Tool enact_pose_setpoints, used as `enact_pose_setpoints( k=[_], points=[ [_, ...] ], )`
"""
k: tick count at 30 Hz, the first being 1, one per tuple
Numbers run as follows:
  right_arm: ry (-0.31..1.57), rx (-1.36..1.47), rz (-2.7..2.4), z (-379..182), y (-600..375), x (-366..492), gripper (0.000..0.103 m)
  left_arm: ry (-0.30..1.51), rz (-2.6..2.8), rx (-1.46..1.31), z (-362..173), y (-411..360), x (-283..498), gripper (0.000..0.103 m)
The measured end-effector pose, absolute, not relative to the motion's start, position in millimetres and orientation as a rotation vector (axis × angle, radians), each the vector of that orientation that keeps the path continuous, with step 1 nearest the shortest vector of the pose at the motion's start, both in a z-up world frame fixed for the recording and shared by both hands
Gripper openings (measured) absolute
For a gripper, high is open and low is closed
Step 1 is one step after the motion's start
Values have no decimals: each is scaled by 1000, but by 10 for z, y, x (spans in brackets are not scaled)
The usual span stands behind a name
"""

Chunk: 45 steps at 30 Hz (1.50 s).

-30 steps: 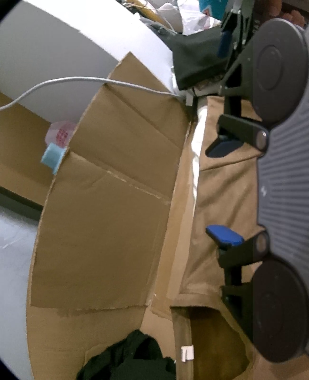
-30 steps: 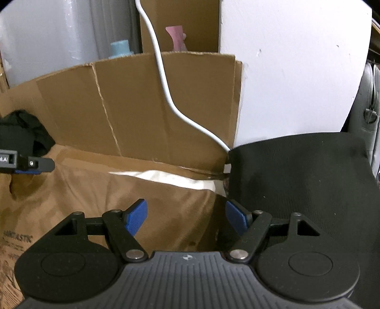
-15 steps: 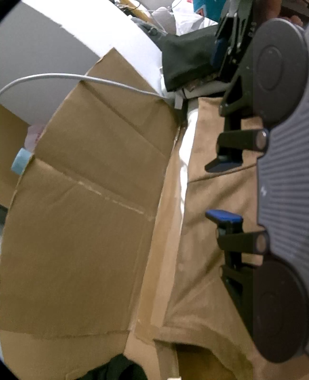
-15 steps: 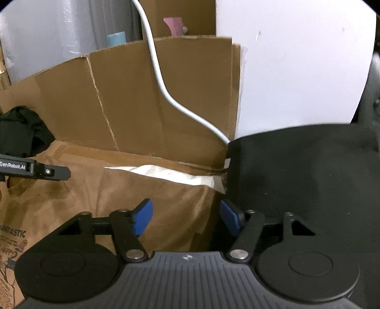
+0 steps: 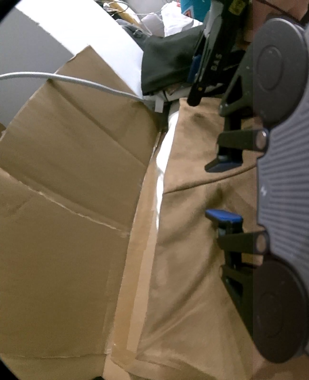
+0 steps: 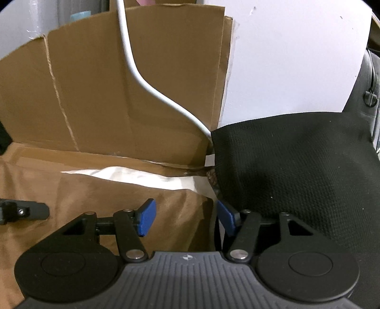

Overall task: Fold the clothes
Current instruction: 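Move both open grippers across the shirt to its other side edge, then close both grippers on the brown T-shirt's other side edge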

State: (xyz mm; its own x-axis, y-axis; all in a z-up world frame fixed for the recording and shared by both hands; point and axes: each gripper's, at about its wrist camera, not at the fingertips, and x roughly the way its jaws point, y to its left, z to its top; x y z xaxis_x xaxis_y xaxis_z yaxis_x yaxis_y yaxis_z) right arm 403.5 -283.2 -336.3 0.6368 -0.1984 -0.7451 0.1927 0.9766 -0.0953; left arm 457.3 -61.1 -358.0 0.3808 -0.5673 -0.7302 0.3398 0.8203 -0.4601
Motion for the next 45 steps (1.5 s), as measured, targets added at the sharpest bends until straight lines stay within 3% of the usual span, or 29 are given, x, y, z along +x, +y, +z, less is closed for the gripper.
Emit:
enact_pose_setpoints(
  k=[3,12,14,15,17,19,20,24,37,45],
  points=[
    [847,-17,-234,-3392,-2802,4070,64,1033,-585,-257,-3615,-577,4588,36],
    [915,-60,-170,-3540,-2642,4121,64,1014,-580,-298,-3663,-550,4628,21],
    [932,-37,-160,-3572,-2662,4146,59,1006,-596,-311,-3648,-573,4635,21],
    [939,-26,-153,-3580,-2670,4155,48,1005,-606,-313,-3641,-592,4637,21],
    [960,17,-124,-3612,-2706,4185,37,1007,-620,-301,-3643,-643,4634,21],
    [968,29,-103,-3610,-2713,4198,14,1020,-621,-293,-3675,-688,4638,21],
    [970,25,-96,-3597,-2702,4199,8,1026,-620,-289,-3693,-710,4640,21],
    [966,47,-83,-3498,-2712,4169,2,1042,-596,-283,-3760,-758,4653,20],
    [908,72,17,-3040,-2544,3932,2,1001,-592,-262,-3396,-686,4618,17],
    [930,101,97,-3066,-2230,3857,5,1009,-559,-235,-3244,-472,4563,17]
  ],
)
